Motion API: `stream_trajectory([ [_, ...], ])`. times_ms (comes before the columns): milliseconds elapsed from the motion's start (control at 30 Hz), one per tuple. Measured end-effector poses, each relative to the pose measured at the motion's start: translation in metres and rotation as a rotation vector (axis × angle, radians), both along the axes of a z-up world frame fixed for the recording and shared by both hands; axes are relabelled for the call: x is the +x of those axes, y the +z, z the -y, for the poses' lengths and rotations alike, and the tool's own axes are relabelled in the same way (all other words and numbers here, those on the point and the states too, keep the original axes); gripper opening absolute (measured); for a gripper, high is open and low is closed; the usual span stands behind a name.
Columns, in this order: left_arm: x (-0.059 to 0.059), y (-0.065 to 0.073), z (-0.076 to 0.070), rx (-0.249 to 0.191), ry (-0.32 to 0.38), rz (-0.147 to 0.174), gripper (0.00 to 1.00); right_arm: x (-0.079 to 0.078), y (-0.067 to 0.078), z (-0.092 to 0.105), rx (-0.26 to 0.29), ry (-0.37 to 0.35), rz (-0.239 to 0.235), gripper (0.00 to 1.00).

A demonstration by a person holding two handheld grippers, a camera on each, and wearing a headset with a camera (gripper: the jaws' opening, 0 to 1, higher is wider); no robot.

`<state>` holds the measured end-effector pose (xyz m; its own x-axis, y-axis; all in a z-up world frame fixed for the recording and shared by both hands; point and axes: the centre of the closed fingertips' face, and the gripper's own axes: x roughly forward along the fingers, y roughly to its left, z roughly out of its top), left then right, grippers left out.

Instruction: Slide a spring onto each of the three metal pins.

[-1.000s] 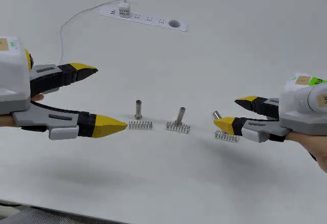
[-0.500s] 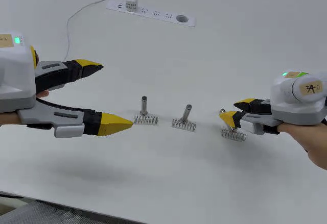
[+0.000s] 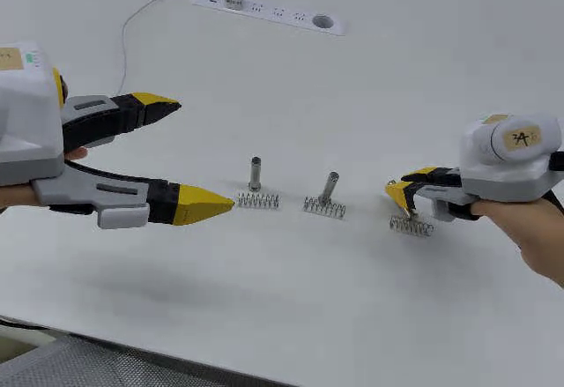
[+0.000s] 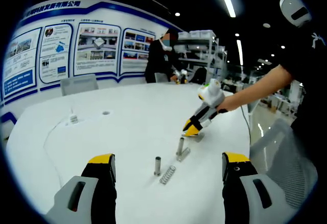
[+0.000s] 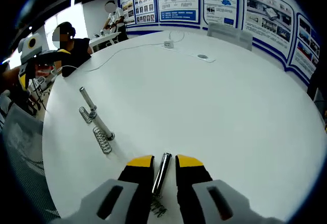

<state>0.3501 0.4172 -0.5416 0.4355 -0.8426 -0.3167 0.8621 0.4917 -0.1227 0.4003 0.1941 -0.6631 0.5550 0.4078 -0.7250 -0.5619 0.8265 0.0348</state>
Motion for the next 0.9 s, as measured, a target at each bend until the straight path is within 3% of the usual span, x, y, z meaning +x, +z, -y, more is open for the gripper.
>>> stream_trajectory([
  [633,0.001,0.001,-0.006,-0.004,0.019,0.006,0.86,-0.001,-0.010,-0.001,-0.079,0.010,-0.043,0.11],
  [767,0.000,0.002,-0.006,-0.006,0.022,0.008,0.86,-0.002,-0.013,-0.001,-0.052,-0.051,-0.105,0.09],
  [900,-0.002,0.002,-0.007,-0.007,0.025,0.009,0.86,0.000,-0.015,-0.003,-0.077,-0.029,-0.118,0.08],
])
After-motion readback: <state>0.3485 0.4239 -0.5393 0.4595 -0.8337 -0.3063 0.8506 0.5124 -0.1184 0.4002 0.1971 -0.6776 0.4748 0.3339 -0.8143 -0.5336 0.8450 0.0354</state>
